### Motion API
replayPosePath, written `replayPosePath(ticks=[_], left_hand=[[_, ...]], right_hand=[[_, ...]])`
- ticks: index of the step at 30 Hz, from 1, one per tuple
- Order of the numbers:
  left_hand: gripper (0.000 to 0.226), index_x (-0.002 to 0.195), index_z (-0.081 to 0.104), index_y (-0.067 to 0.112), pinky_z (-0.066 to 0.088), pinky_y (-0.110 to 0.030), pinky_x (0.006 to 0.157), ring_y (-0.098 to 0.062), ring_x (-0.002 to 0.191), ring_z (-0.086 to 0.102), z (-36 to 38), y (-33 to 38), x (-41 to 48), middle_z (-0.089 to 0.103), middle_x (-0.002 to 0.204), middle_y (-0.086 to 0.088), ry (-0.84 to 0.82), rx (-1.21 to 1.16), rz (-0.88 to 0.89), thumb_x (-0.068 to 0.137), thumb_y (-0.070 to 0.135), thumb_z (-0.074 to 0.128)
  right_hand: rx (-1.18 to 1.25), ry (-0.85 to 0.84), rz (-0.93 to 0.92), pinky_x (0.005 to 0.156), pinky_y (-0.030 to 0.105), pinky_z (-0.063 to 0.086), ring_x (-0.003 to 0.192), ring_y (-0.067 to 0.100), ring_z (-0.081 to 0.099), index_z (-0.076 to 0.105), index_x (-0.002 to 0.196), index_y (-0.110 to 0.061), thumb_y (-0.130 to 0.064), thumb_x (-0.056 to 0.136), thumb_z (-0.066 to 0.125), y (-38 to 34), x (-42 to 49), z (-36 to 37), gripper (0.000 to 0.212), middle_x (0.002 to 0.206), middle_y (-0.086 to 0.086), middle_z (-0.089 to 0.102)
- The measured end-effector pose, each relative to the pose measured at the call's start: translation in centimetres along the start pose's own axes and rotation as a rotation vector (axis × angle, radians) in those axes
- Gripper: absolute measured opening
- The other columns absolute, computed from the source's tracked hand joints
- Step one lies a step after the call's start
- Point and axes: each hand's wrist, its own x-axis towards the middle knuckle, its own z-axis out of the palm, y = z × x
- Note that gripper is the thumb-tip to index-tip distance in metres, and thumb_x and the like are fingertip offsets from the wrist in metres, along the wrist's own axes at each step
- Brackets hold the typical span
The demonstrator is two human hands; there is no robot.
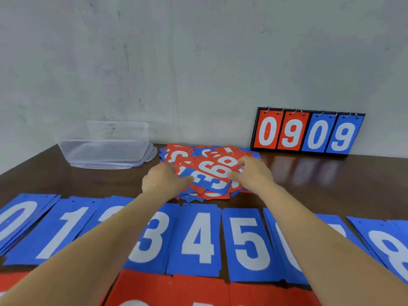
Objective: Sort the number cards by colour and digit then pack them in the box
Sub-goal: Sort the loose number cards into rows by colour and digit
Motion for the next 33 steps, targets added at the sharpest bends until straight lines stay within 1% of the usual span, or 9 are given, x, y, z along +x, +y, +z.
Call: replayPosePath(ticks=[2, 4, 7, 15, 21, 24, 27, 30, 33], left_hand=[[0.053, 0.074, 0.047, 0.021, 0.042, -0.032, 0.076, -0.015, 0.079, 0.051, 0.9, 0.4, 0.9, 0.053, 0.08, 0.003, -0.047, 0.084, 0.002, 0.073, 0.072, 0.062], [0.076, 0.101, 0.058, 0.018, 0.04, -0.039, 0.095, -0.026, 0.112, 0.05, 2.0, 0.7, 1.6, 0.058, 0.111, -0.004, -0.095, 0.194, -0.021, 0.065, 0.085, 0.054], [0.098, 0.128, 0.049, 0.019, 0.03, -0.043, 0.107, -0.03, 0.131, 0.036, 3.1, 0.8, 2.1, 0.045, 0.136, -0.009, -0.101, 0.311, -0.045, 0.06, 0.089, 0.053], [0.099, 0.134, 0.041, 0.019, 0.03, -0.045, 0.106, -0.028, 0.131, 0.038, 3.0, 1.2, 2.8, 0.048, 0.135, -0.005, -0.105, 0.208, -0.091, 0.06, 0.078, 0.068], [0.07, 0.13, 0.03, 0.02, 0.031, -0.033, 0.095, -0.016, 0.086, 0.059, 3.2, 2.2, 1.9, 0.066, 0.085, 0.003, -0.012, -0.025, 0.006, 0.079, 0.037, 0.075], [0.061, 0.128, 0.035, 0.018, 0.046, -0.032, 0.09, -0.015, 0.08, 0.064, 3.7, 2.0, 1.9, 0.065, 0.071, 0.005, 0.037, -0.265, 0.055, 0.082, 0.021, 0.075], [0.048, 0.124, 0.046, 0.015, 0.049, -0.022, 0.069, -0.01, 0.072, 0.061, 3.7, 1.6, 2.1, 0.064, 0.071, 0.004, 0.022, -0.426, 0.051, 0.084, 0.016, 0.073], [0.028, 0.112, 0.06, 0.008, 0.051, -0.021, 0.074, -0.011, 0.082, 0.06, 3.6, 1.6, 2.2, 0.064, 0.085, 0.004, 0.024, -0.466, 0.047, 0.088, 0.017, 0.069], [0.007, 0.095, 0.061, 0.008, 0.042, -0.011, 0.061, -0.008, 0.075, 0.055, 3.0, 2.1, 2.3, 0.059, 0.079, 0.006, 0.031, -0.634, 0.019, 0.09, 0.011, 0.065]], right_hand=[[-0.002, -0.016, -0.018, 0.089, 0.034, 0.049, 0.116, 0.021, 0.055, 0.047, 0.135, -0.017, -0.052, 0.083, 0.067, -0.7, 1.3, 1.3, 0.066, 0.133, 0.002, 0.055], [-0.002, -0.034, -0.03, 0.096, 0.036, 0.046, 0.124, 0.023, 0.049, 0.04, 0.141, -0.015, -0.056, 0.08, 0.068, -1.1, 2.5, 2.5, 0.078, 0.14, 0.004, 0.05], [0.026, -0.105, -0.015, 0.103, 0.042, 0.043, 0.131, 0.026, 0.042, 0.031, 0.146, -0.016, -0.063, 0.074, 0.069, -1.5, 3.7, 4.0, 0.093, 0.146, 0.004, 0.042], [-0.1, -0.126, 0.038, 0.111, 0.048, 0.034, 0.139, 0.03, 0.031, 0.027, 0.148, -0.015, -0.062, 0.073, 0.071, -1.4, 5.4, 4.6, 0.098, 0.151, 0.007, 0.034], [-0.114, -0.143, 0.096, 0.112, 0.046, 0.028, 0.141, 0.03, 0.026, 0.026, 0.149, -0.017, -0.062, 0.074, 0.069, -1.2, 4.8, 4.0, 0.097, 0.153, 0.008, 0.029], [-0.057, -0.126, 0.131, 0.11, 0.045, 0.035, 0.138, 0.028, 0.032, 0.032, 0.146, -0.018, -0.057, 0.072, 0.075, -1.0, 4.4, 3.8, 0.094, 0.149, 0.006, 0.036], [-0.004, -0.091, 0.169, 0.108, 0.045, 0.034, 0.135, 0.028, 0.035, 0.039, 0.14, -0.02, -0.049, 0.077, 0.075, -0.6, 4.0, 3.4, 0.078, 0.143, 0.005, 0.042], [0.114, -0.008, 0.189, 0.103, 0.04, 0.038, 0.124, 0.023, 0.048, 0.046, 0.13, -0.02, -0.036, 0.083, 0.074, -0.2, 3.5, 3.1, 0.057, 0.134, 0.002, 0.052], [0.269, 0.043, 0.226, 0.091, 0.033, 0.048, 0.114, 0.022, 0.056, 0.053, 0.126, -0.016, -0.024, 0.088, 0.069, 0.2, 3.0, 2.2, 0.043, 0.127, 0.003, 0.057]])
